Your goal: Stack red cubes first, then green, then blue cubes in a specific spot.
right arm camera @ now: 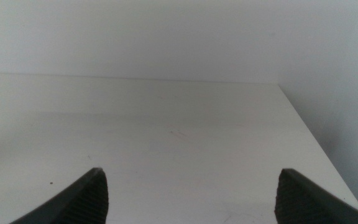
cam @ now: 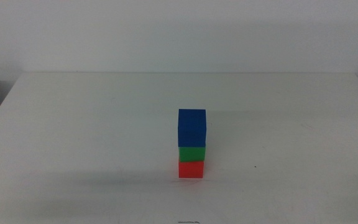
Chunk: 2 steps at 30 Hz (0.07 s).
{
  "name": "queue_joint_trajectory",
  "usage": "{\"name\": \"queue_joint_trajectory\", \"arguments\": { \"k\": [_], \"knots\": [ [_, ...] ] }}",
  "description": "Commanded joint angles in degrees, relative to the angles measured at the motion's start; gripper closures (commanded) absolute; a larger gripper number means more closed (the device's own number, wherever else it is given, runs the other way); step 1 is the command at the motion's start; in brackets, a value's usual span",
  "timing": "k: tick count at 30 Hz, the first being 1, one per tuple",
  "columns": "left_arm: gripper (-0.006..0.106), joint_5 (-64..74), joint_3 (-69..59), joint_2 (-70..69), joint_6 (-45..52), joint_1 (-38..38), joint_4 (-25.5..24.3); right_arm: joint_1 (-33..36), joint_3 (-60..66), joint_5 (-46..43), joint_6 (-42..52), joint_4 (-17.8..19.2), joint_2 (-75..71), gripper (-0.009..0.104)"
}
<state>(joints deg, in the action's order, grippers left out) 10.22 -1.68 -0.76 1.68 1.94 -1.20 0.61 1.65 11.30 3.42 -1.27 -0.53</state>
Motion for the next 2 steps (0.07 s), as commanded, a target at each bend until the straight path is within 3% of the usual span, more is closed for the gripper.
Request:
{"name": "queue_joint_trajectory", "arguments": {
  "k": [1,2],
  "knots": [
    [0.055,-4.8,0.2,-1.2,0.0,-0.1,0.4,-0.4,-1.0,-4.4,0.6,0.5,-1.3,0.023],
    [0.056,-4.8,0.2,-1.2,0.0,-0.1,0.4,-0.4,-1.0,-4.4,0.6,0.5,-1.3,0.023]
  ]
}}
